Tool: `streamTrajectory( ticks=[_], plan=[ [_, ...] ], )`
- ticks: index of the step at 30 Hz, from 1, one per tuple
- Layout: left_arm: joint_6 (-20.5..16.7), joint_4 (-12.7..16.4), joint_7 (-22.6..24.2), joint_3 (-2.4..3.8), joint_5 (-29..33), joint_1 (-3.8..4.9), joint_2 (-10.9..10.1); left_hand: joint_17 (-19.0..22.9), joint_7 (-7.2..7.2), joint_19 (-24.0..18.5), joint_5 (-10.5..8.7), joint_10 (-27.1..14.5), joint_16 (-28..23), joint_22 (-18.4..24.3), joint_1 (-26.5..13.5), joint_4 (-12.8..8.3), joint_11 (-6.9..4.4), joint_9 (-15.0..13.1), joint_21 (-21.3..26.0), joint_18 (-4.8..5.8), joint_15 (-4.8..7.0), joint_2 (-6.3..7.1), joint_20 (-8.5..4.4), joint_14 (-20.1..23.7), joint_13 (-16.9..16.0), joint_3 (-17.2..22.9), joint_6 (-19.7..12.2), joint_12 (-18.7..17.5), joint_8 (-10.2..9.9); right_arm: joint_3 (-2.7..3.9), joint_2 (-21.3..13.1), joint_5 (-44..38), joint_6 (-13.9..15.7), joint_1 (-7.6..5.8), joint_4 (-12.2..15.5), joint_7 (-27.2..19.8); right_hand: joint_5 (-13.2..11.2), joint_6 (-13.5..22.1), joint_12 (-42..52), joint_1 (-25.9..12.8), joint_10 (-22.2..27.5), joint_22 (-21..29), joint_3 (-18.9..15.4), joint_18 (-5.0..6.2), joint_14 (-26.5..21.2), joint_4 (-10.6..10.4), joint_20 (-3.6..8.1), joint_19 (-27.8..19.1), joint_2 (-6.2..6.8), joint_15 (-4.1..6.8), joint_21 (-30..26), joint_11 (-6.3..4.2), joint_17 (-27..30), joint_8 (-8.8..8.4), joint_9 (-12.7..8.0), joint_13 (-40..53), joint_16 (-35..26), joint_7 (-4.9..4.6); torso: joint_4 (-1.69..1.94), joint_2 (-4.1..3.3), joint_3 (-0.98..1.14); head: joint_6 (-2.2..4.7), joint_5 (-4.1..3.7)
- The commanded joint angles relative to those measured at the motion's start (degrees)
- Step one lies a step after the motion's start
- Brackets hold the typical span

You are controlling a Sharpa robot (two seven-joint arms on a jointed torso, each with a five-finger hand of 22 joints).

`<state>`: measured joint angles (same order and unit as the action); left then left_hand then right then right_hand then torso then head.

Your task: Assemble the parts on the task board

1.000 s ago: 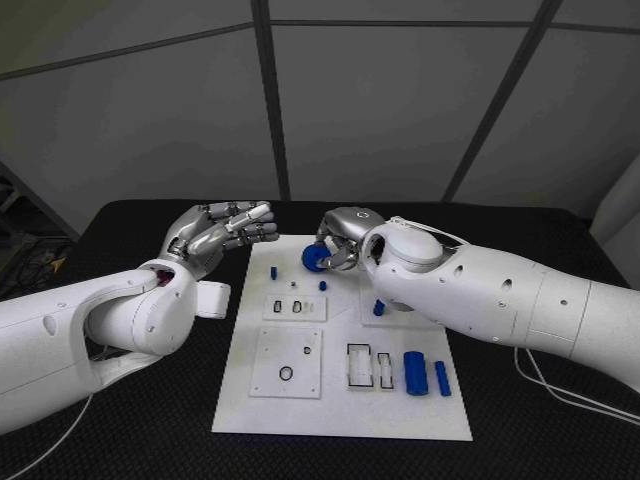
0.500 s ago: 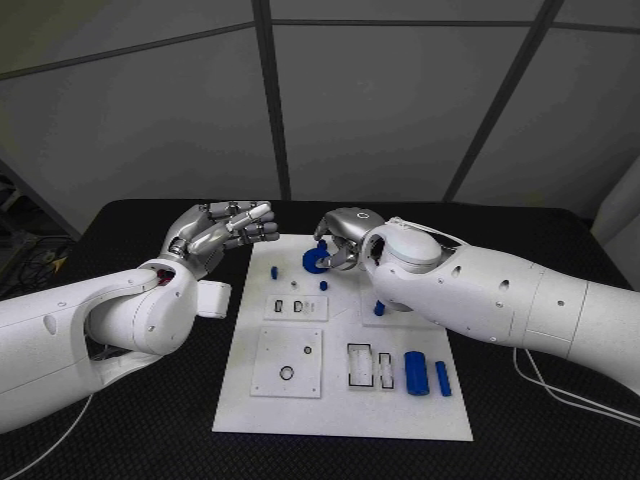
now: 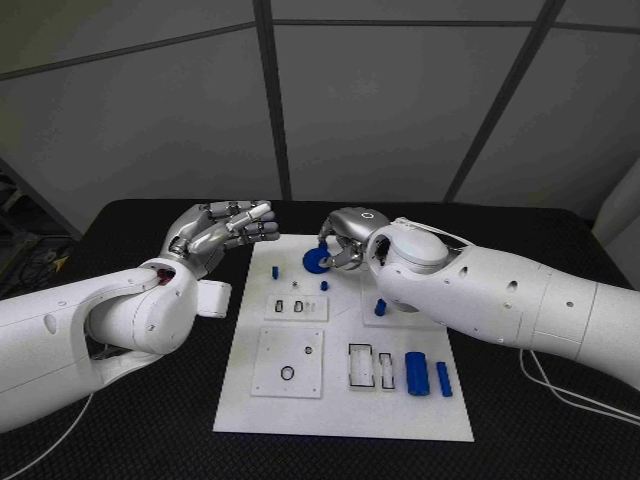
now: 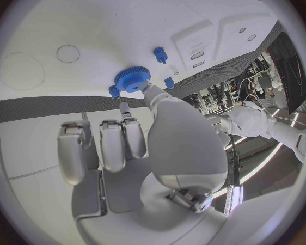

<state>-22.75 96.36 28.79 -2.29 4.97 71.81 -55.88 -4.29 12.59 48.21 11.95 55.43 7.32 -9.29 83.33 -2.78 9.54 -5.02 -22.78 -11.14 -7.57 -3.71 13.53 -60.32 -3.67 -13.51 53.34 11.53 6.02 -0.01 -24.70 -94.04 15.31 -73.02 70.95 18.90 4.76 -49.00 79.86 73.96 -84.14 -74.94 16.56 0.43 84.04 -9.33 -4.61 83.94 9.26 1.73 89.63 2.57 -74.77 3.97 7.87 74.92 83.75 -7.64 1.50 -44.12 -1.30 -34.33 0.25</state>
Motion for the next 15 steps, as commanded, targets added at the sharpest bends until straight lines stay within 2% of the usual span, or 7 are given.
streamTrajectory(
  ticks=[1, 3, 6, 9, 11, 15],
  plan=[
    [0.9, 0.0, 0.2, 0.07, -0.4, 0.12, -0.2, 0.1, -0.01, -0.3, -0.37, 0.2, -0.1, 0.1, -0.1, -0.4, 0.43, 0.1, -0.1, 0.88, -0.33, -0.64, 0.28, 0.1, 0.1, 0.0, 0.3, -0.3, -0.3, 0.04, -3.4, 5.1, 7.2, 0.03, 2.6, -3.4, 0.3, -0.6, 0.0, 0.3, -1.1, -15.1, 0.0, -0.43, 2.9, -0.3, -0.27, 6.1, 0.07, -0.13, 0.4, 0.16, 0.4, 0.21, -0.1, 6.6, 0.0, -0.04, -0.15, 0.12, 0.04, 0.20, -0.12],
    [1.0, 0.0, 0.2, 0.06, -0.4, 0.12, -0.3, 0.1, -0.01, -0.3, -0.37, 0.2, -0.1, 0.1, -0.1, -0.4, 0.43, 0.1, -0.1, 0.88, -0.33, -0.64, 0.28, 0.1, 0.1, 0.0, 0.3, -0.3, -0.3, 0.03, -6.5, 8.4, 8.9, 0.08, 4.7, -6.3, 0.4, -0.8, -0.3, 0.6, -1.0, -15.1, 0.1, -0.43, 2.8, -0.2, -0.25, 6.1, 0.08, -0.11, 0.4, 0.13, 0.8, 0.19, -0.1, 6.4, -0.2, -0.03, -0.30, 0.13, 0.04, 0.28, -0.22],
    [1.0, -0.1, 0.2, 0.06, -0.4, 0.12, -0.4, 0.1, -0.01, -0.3, -0.37, 0.2, -0.1, 0.1, -0.1, -0.4, 0.43, 0.1, -0.1, 0.88, -0.33, -0.64, 0.28, 0.1, 0.1, 0.0, 0.3, -0.3, -0.3, 0.02, -11.3, 13.2, 9.3, 0.11, 7.0, -12.8, 0.5, -1.5, -0.6, 1.5, -0.8, -15.1, 0.4, -0.43, 2.7, 0.2, -0.18, 6.1, -0.07, -0.03, 0.4, 0.05, 1.0, 0.28, -0.3, 6.2, -0.3, 0.06, -0.54, 0.22, 0.04, 0.46, -0.60],
    [1.1, -0.3, 0.2, 0.06, -0.4, 0.12, -0.4, 0.1, -0.01, -0.3, -0.37, 0.2, -0.1, 0.1, -0.1, -0.4, 0.43, 0.1, -0.1, 0.88, -0.33, -0.64, 0.28, 0.1, 0.1, 0.0, 0.3, -0.3, -0.3, 0.00, -14.8, 16.3, 8.8, 0.13, 8.1, -17.3, 0.6, -2.2, -0.8, 2.4, -0.7, -15.1, 0.7, -0.43, 2.7, 0.8, -0.10, 6.1, -0.10, 0.05, 0.4, -0.04, 0.9, 0.36, -0.3, 6.1, -0.3, 0.15, -0.77, 0.30, 0.00, 0.54, -0.75],
    [1.1, -0.5, 0.2, 0.06, -0.4, 0.12, -0.4, 0.1, -0.01, -0.3, -0.41, 0.2, -0.2, 0.1, -0.1, -0.5, 0.43, 0.1, -0.1, 0.88, -0.34, -0.70, 0.29, 0.1, 0.0, -0.1, 0.4, -0.4, -0.4, -0.01, -17.4, 18.6, 8.2, 0.13, 8.6, -20.1, 0.9, -2.8, -0.9, 3.2, -0.7, -15.1, 0.8, -0.43, 2.7, 1.4, -0.03, 6.1, 0.05, 0.12, 0.4, -0.13, 1.0, 0.39, -0.4, 6.0, -0.4, 0.24, -1.07, 0.39, -0.01, 0.71, -0.88],
    [1.2, -1.0, 0.3, 0.05, -0.4, 0.12, -0.2, 0.1, -0.01, -0.3, -0.41, 0.2, -0.2, 0.1, -0.1, -0.5, 0.43, 0.1, -0.1, 0.88, -0.34, -0.70, 0.29, 0.1, 0.0, -0.1, 0.4, -0.4, -0.4, -0.04, -21.1, 22.4, 7.1, 0.15, 9.0, -23.1, 1.0, -3.4, -1.0, 3.7, -0.6, -15.1, 0.8, -0.43, 2.7, 1.9, 0.03, 6.1, 0.45, 0.18, 0.4, -0.23, 0.9, 0.42, -0.5, 5.9, -0.4, 0.35, -1.37, 0.45, 0.13, 1.00, -1.23]
  ],
)
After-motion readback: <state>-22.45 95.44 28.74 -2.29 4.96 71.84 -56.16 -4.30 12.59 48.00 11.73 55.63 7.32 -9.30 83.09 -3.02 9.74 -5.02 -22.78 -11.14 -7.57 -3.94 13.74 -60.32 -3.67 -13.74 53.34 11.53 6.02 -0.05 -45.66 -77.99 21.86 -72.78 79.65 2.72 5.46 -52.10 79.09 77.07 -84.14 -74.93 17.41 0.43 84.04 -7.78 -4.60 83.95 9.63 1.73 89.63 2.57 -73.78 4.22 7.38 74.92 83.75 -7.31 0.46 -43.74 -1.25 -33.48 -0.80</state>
